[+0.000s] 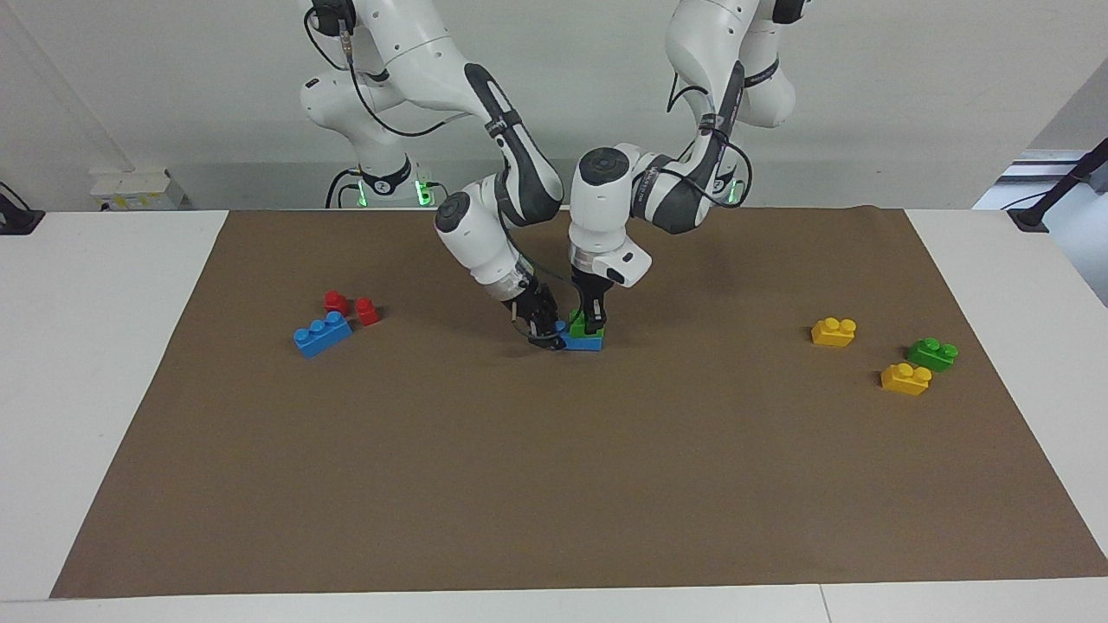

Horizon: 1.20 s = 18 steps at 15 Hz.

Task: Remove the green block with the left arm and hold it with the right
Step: 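Pull the green block off with the left gripper while the right gripper holds blue, then carry the green block back with the left gripper while the right gripper carries blue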

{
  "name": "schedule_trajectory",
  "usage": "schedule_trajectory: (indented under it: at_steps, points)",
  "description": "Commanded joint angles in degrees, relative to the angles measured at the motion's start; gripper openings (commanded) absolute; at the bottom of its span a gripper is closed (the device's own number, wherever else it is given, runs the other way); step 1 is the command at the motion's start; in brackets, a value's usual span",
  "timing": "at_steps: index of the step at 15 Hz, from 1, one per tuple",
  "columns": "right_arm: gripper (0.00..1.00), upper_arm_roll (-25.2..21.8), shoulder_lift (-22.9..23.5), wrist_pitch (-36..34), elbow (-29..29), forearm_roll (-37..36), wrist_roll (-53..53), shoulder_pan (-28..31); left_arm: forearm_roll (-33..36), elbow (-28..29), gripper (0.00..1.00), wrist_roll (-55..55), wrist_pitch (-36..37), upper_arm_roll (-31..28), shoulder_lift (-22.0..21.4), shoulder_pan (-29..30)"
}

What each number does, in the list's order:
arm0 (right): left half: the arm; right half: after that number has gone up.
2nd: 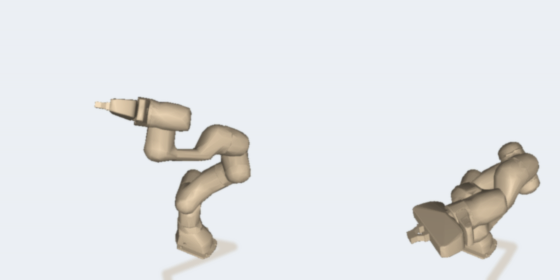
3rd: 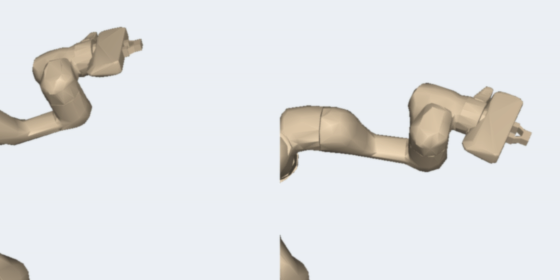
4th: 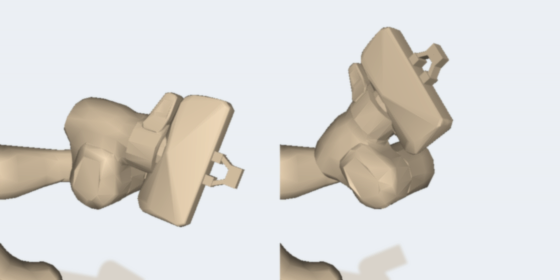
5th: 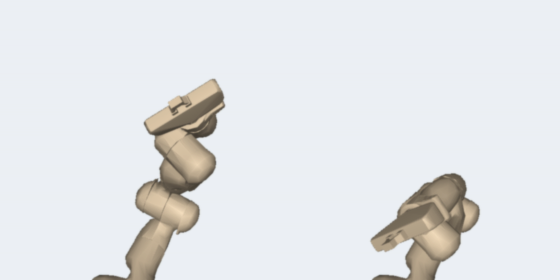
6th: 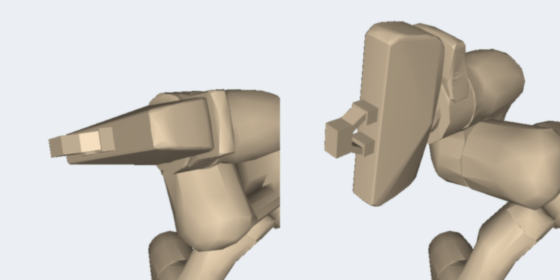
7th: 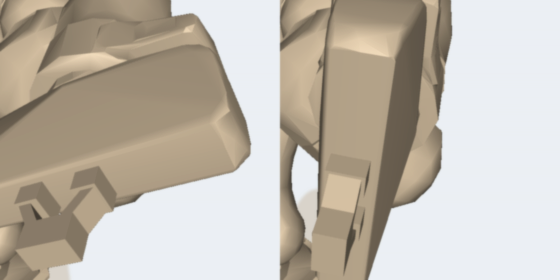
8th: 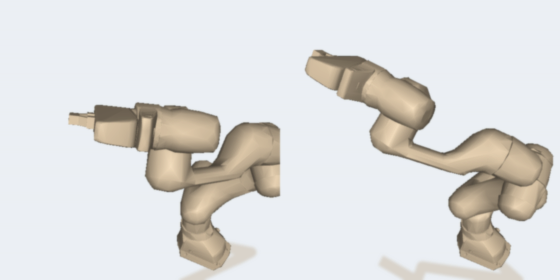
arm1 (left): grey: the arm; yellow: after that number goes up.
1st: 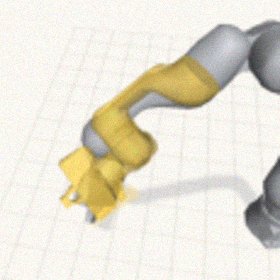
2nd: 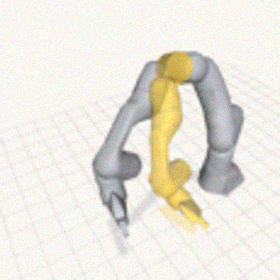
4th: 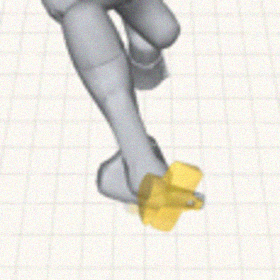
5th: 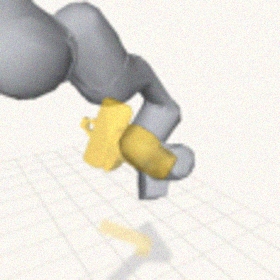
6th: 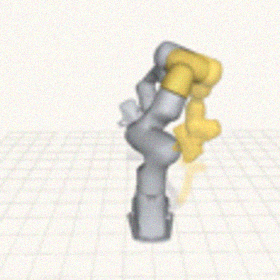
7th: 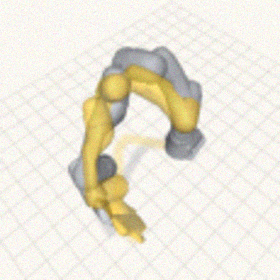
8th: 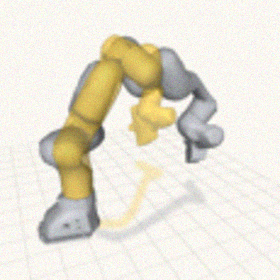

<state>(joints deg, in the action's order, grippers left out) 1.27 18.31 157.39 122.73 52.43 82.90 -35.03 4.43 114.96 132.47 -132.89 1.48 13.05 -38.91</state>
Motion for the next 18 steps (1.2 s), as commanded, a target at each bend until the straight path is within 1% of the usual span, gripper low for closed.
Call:
schedule_trajectory:
  at_steps: [1,4,7,11,12,13,15,17,18]
  points:
    - [0.00,0.23,0.58,0.37,-0.30,1.45,-0.81,-0.03,0.93,-0.35,0.00,-0.55,-0.08,-0.95,-0.30,-0.72]
    - [0.00,0.31,0.58,0.37,-0.30,1.45,-0.99,-0.03,0.93,-0.35,0.00,-0.46,0.96,-0.95,-1.44,-0.55]
    - [0.00,0.23,0.58,0.37,-0.30,1.45,-1.16,-0.03,0.85,-0.52,0.00,-1.51,5.97,-0.87,-6.01,0.24]
    - [0.00,-0.03,-0.29,-0.94,-0.82,1.28,-1.25,1.19,-0.29,-0.87,0.00,-4.41,10.62,-0.87,-10.58,2.17]
    - [0.00,-0.12,-1.34,-3.04,-1.09,0.49,-1.25,2.68,-0.91,-0.96,0.00,-6.68,11.60,-0.87,-11.55,3.22]
    - [0.00,-0.30,-2.48,-6.97,-1.79,-0.56,-1.51,4.34,-1.96,-0.96,0.00,-9.31,12.65,-0.95,-12.51,4.01]
    - [0.00,-0.48,-4.77,-15.41,-3.46,-5.81,-3.79,9.95,-3.98,-0.96,0.00,-16.16,14.85,-1.04,-14.71,7.69]
    - [0.00,-0.30,-6.53,-20.61,-3.46,-11.01,-9.82,16.63,-6.70,-0.96,0.00,-25.28,17.57,-1.04,-17.17,12.61]
    - [0.00,-0.30,-6.97,-23.42,-3.46,-11.38,-14.13,19.80,-8.19,-1.05,0.00,-29.94,18.71,-1.04,-18.14,15.33]
